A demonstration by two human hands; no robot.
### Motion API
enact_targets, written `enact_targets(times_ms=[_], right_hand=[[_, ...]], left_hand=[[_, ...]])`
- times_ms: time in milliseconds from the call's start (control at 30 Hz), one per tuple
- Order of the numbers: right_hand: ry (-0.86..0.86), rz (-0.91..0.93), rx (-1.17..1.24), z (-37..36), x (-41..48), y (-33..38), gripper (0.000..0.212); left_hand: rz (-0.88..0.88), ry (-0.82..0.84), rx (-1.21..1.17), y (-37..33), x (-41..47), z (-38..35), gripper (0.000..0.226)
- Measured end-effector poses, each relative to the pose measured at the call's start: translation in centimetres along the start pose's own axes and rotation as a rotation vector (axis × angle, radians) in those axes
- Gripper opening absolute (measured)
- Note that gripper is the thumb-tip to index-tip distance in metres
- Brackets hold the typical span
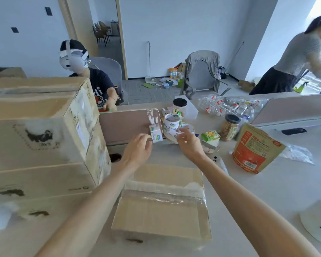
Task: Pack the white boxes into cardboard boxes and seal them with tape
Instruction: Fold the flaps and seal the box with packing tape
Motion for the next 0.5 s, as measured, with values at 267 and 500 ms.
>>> enact_targets(times_ms=[267,500], right_hand=[[0.101,0.197,-0.079,1.8,-15.6,-3.2,0.030],[0.202,0.049,-0.014,1.2,-26.3,-8.5,0.060]], left_hand=[[0.097,0.066,0.097,1.3,-18.3,-0.6,0.031],[0.364,0.103,-0.063,6.9,-30.0,-1.3,0.054]])
Point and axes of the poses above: each hand's wrist, its own x-axis towards the middle knuckle, its own z-axis out of the back of the hand, y = z × x, the point moved 10 cm from there along x, towards the middle knuckle, and after that the axes turned 11 degrees about z, right-handed, at the moved point
